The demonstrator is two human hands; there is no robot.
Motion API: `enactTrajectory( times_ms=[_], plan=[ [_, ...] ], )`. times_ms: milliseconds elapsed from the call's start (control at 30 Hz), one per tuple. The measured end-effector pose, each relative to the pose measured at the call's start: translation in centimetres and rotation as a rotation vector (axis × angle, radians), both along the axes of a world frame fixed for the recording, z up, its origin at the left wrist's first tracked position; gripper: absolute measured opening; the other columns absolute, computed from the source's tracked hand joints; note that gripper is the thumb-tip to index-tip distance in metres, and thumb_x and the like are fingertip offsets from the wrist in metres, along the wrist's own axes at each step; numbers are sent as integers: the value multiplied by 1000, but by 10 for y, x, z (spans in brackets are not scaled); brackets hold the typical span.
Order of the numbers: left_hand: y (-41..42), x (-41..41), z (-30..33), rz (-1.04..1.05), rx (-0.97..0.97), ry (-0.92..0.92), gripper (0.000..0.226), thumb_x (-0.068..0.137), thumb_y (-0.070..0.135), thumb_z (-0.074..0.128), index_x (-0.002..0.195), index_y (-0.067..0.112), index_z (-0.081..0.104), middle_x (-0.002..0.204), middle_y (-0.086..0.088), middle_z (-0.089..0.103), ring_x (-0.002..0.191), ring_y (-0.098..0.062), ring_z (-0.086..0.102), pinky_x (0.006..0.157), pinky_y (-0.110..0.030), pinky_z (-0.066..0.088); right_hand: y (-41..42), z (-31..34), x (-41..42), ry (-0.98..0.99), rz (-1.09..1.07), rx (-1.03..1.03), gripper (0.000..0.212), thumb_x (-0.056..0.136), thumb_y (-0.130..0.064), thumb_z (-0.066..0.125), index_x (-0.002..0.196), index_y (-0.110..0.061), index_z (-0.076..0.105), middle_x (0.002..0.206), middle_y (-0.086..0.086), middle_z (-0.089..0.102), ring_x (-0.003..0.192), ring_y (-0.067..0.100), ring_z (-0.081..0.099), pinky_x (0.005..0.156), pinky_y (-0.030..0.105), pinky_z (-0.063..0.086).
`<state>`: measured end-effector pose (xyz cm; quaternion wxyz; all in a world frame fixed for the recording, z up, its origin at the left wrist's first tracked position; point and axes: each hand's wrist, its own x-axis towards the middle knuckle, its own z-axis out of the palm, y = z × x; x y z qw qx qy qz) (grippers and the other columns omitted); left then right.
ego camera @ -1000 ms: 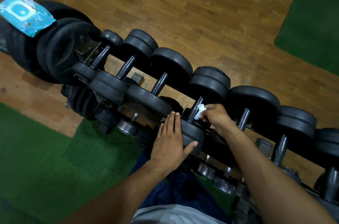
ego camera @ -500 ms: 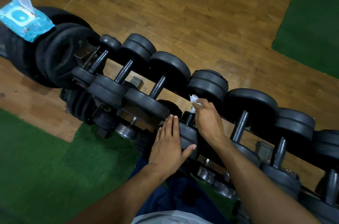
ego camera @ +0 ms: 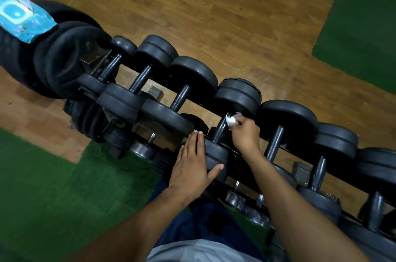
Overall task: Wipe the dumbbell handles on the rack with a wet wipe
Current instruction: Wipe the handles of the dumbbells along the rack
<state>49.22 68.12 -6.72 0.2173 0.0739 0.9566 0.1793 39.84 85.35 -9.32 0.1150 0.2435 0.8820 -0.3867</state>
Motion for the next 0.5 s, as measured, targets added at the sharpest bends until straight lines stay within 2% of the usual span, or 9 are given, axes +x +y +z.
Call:
enactTrajectory(
  times_ms=[67,100,200,267,433,500],
  plan=[
    [0,0,-1,-6,-5,-9,107,94,81,30,163,13,-15,172,-5,-14,159,-19,-10,130,-40,8,-2,-5,-13,-131,-318,-382,19,83,-1,56,93,-8,70,86,3,67,83,20,62,74,32,52],
    [0,0,-1,-7,-6,-7,107,94,81,29,163,12,-15,172,-5,-14,159,-19,-10,130,-41,9,-3,-6,-19,-165,-455,-571,17,84,3,53,93,-2,65,83,5,60,80,19,57,71,33,50],
    [0,-1,-2,-12,-17,3,107,94,82,28,162,12,-16,172,-6,-13,159,-19,-9,130,-40,9,0,1,-27,-249,-684,-873,18,92,3,44,86,-9,56,67,5,52,65,17,50,71,32,48],
    [0,-1,-3,-14,-22,1,107,93,82,27,162,13,-17,172,-5,-14,159,-19,-10,130,-40,8,1,1,-28,-281,-739,-963,17,91,-2,45,81,-12,55,57,2,51,62,17,50,72,32,48],
    [-1,-1,-2,-16,-19,-1,107,92,82,26,162,13,-17,172,-5,-15,158,-18,-11,130,-40,8,-1,-2,-25,-385,-715,-1043,14,82,-17,46,69,-17,51,62,0,49,57,16,38,66,33,34],
    [-1,-1,-2,-13,-18,3,107,93,81,27,162,13,-17,172,-5,-13,158,-19,-10,130,-39,8,0,1,-25,-427,-682,-1063,16,83,-18,44,69,-16,52,57,1,55,61,19,46,73,34,40]
  ],
)
